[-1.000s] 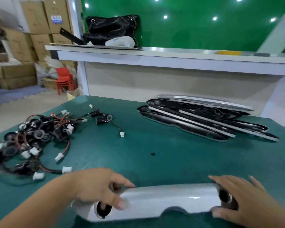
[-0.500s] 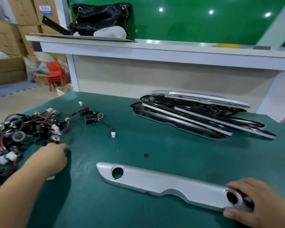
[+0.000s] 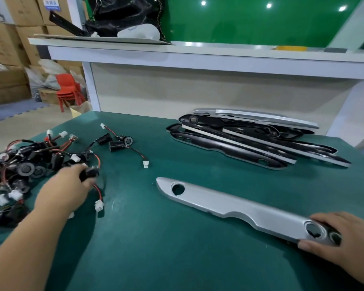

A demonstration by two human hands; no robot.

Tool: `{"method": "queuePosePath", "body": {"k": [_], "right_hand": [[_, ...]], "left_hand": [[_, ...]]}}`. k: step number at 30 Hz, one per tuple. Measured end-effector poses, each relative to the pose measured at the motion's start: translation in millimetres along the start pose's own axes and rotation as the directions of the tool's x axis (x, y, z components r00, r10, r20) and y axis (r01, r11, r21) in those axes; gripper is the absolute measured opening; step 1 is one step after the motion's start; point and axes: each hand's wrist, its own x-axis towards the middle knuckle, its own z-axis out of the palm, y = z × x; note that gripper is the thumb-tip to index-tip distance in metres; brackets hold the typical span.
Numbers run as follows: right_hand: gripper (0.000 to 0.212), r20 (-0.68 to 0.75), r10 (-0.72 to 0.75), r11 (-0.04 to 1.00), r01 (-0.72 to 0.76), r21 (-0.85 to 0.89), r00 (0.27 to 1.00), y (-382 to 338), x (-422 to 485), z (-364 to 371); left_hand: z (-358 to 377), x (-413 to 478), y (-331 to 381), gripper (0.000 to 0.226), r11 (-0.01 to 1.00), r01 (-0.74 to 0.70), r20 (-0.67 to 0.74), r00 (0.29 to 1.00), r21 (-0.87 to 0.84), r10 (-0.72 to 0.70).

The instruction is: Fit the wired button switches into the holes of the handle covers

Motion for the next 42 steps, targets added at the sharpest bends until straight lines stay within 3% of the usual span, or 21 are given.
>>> {"method": "queuePosePath", "body": {"k": [2, 4, 6, 8, 10, 12, 16, 18, 21, 24, 31, 36, 38, 40, 42], "right_hand": [[0.065, 0.0, 0.042, 0.999, -0.042, -0.011, 0.999, -4.1, -1.4, -1.9], [0.068, -0.026, 0.061, 0.998, -0.061, -0.008, 0.998, -8.9, -3.7, -2.6], [0.07, -0.072, 0.064, 0.998, -0.065, -0.011, 0.995, -12.9, -3.6, -2.9], [0.076, -0.087, 0.086, 0.995, -0.09, -0.042, 0.992, -16.9, -3.0, -4.3], [0.08, -0.107, 0.101, 0.993, -0.107, -0.057, 0.989, -20.3, -3.8, -6.9], [0.08, -0.143, 0.103, 0.993, -0.11, -0.047, 0.984, -23.1, -5.9, -10.2], [0.077, -0.186, 0.071, 0.996, -0.081, -0.046, 0.98, -24.8, -9.8, -14.1], [0.077, -0.201, 0.066, 0.996, -0.077, -0.047, 0.977, -23.2, -9.6, -14.5], [0.077, -0.203, 0.066, 0.996, -0.078, -0.05, 0.977, -19.8, -8.9, -13.9], [0.076, -0.213, 0.069, 0.993, -0.087, -0.075, 0.975, -18.8, -9.4, -13.7], [0.071, -0.205, 0.026, 0.992, -0.05, -0.112, 0.978, -23.0, -9.6, -13.5], [0.088, -0.255, -0.041, 0.996, 0.018, -0.089, 0.966, -26.5, -9.4, -13.5], [0.09, -0.32, -0.093, 0.994, 0.071, -0.079, 0.943, -29.8, -10.3, -12.8], [0.089, -0.387, -0.17, 0.984, 0.134, -0.117, 0.906, -34.4, -11.1, -10.9], [0.087, -0.438, -0.244, 0.967, 0.186, -0.173, 0.865, -40.8, -11.8, -7.8]], "left_hand": [[-14.2, -7.9, 10.8, 0.033, 0.986, -0.11, -0.241, 0.967, -0.123, 0.078], [-23.9, -25.4, 26.5, 0.031, 0.895, -0.315, -0.35, 0.916, -0.316, 0.199], [-29.9, -51.2, 47.3, 0.036, 0.669, -0.366, -0.19, 0.927, -0.647, 0.323], [-27.8, -72.6, 65.4, 0.043, 0.42, -0.259, -0.024, 0.872, -0.87, 0.488], [-18.8, -84.0, 78.0, 0.042, 0.33, -0.196, 0.039, 0.807, -0.923, 0.59], [-9.1, -86.6, 84.1, 0.035, 0.336, -0.144, 0.104, 0.776, -0.931, 0.622], [3.9, -80.5, 76.8, 0.027, 0.336, -0.076, 0.14, 0.806, -0.939, 0.575], [3.1, -76.7, 72.3, 0.028, 0.238, -0.026, 0.105, 0.847, -0.971, 0.521], [-1.4, -73.6, 66.4, 0.045, -0.003, 0.04, 0.033, 0.858, -0.999, 0.513], [-2.9, -72.3, 63.7, 0.057, -0.08, 0.025, -0.021, 0.848, -0.996, 0.529], [4.5, -69.2, 69.7, 0.045, -0.109, 0.06, 0.006, 0.897, -0.992, 0.442], [5.1, -70.0, 66.4, 0.035, 0.019, 0.066, 0.067, 0.885, -0.998, 0.46], [3.9, -71.1, 68.5, 0.031, 0.155, -0.002, 0.06, 0.917, -0.988, 0.393], [1.4, -73.9, 72.0, 0.036, 0.411, -0.164, -0.047, 0.958, -0.897, 0.282], [-5.5, -81.2, 80.6, 0.038, 0.691, -0.416, -0.251, 0.909, -0.591, 0.332]]}}
